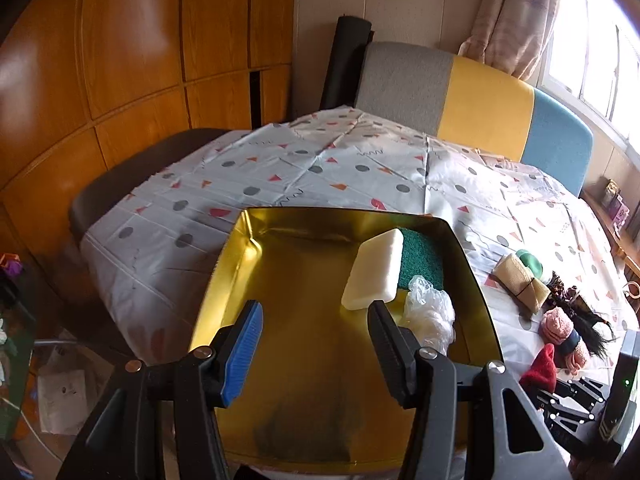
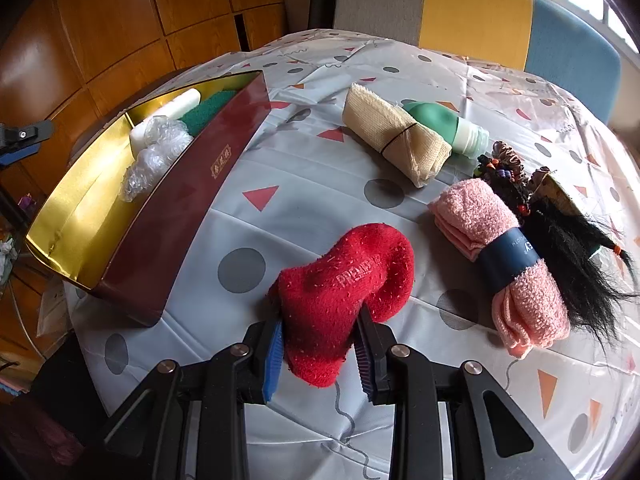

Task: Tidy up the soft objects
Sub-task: 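Carry the red sock toward the tin box with the right tool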

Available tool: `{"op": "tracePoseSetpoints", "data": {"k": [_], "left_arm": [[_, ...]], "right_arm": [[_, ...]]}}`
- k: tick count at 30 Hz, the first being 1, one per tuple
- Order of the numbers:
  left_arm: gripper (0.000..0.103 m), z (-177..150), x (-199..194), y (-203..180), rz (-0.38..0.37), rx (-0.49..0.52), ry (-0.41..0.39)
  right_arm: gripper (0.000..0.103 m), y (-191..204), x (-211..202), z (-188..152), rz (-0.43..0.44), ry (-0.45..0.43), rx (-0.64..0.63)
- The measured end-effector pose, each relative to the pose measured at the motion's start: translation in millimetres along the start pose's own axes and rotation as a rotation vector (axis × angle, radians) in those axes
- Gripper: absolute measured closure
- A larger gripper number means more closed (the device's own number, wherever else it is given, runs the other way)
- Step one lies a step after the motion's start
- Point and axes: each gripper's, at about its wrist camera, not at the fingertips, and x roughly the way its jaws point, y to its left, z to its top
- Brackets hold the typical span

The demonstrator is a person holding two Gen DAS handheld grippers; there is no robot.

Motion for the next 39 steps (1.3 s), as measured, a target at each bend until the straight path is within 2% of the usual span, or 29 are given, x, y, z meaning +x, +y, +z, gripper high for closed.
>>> {"op": "tracePoseSetpoints", "data": {"k": [13, 28, 33, 39], "left_arm": [[0.048, -20, -22, 25, 0.038, -0.034, 0.001], [0.048, -27, -24, 44, 0.028, -0.065, 0.001], [0.048, -31, -22, 52, 0.025, -0.082, 0.011], [0.048, -32, -19, 59, 0.018, -0.103, 0.021]], "right_arm": [[0.072, 3, 0, -2, -0.026, -0.013, -0.004], [0.073, 4, -5, 3, -0.071, 0.006, 0.042], [0.073, 11, -28, 15, -0.050, -0.040, 0.053], [0.073, 44, -56, 42, 0.024, -0.114, -0.018]]}}
